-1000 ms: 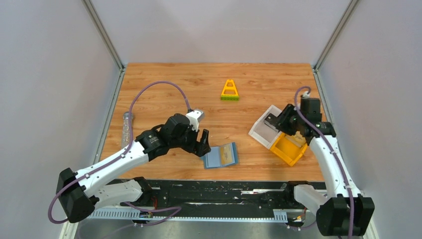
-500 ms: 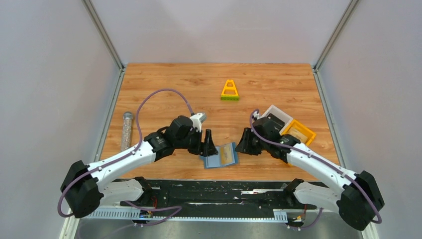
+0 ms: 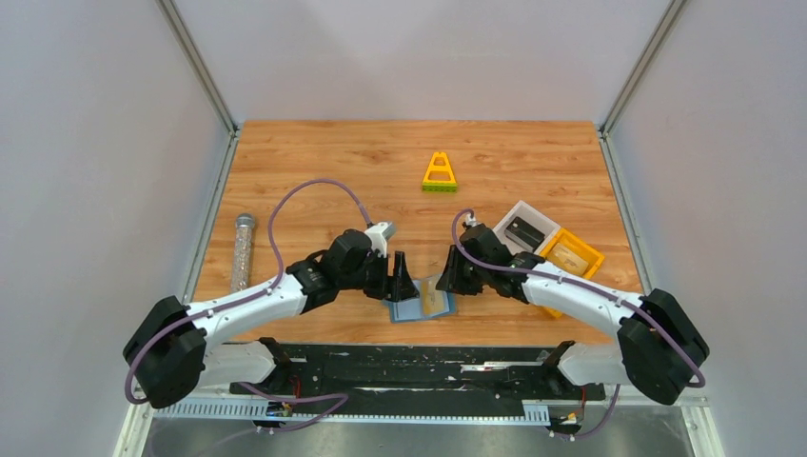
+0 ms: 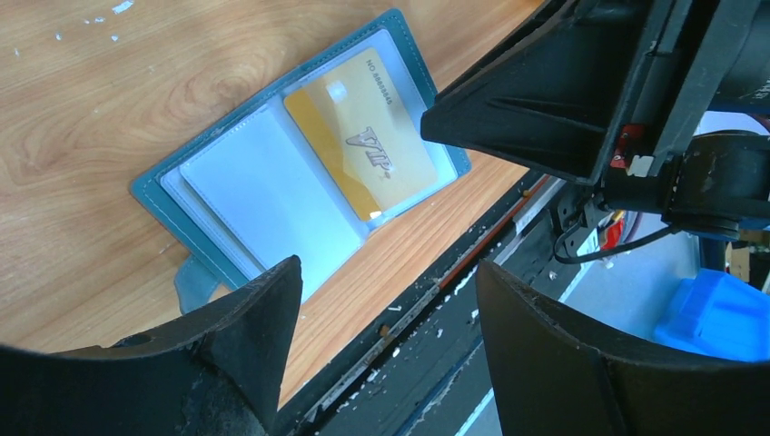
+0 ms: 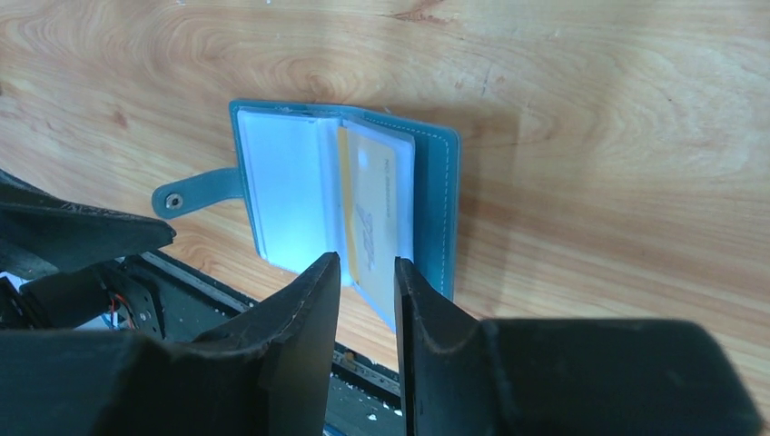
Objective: Take the credit cards out of the card holder
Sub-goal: Remove the credit card from the card holder.
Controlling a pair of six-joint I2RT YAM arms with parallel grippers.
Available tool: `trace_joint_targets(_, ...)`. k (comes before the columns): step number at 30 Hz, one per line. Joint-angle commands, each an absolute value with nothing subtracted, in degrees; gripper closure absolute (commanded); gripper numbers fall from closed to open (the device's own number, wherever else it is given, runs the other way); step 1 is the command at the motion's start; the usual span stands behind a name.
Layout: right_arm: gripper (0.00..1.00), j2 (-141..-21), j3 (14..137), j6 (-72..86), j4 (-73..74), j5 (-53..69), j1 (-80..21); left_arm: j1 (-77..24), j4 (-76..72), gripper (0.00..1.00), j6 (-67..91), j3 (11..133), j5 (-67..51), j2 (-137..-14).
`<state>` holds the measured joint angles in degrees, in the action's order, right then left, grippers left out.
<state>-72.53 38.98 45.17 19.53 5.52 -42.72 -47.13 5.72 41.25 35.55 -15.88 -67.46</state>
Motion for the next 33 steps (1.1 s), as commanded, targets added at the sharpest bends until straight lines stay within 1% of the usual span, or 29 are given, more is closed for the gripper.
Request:
trace_joint_targets(1, 0.71, -74.67, 40.33, 46.41, 14.53, 4.04, -43.06, -46.86, 0.36, 0.22, 42.26, 34.41, -14.14, -68.43)
trace_joint_targets(6, 0.72, -77.7, 40.14, 45.8, 13.44, 3.91, -42.98, -46.93, -4.09, 0.27, 43.99, 32.47, -12.93, -69.94)
trace_joint_targets(13, 0.76, -81.53, 38.46, 47.48, 13.22, 3.37, -43.02, -46.89, -8.05, 0.32, 44.21, 31.26, -13.64, -73.35)
trace_joint_targets(21, 0.78, -82.12, 35.16, 49.89, 12.72, 2.53, -42.98, -46.9, -12.0, 0.33, 43.71, 31.07, -14.15, -78.04)
trace_joint_targets(33, 0.79, -83.13, 34.03, 51.22, 11.43, 3.49, -42.98, -46.89, -20.35, 0.38, 45.79, 31.2, -14.63, -87.8)
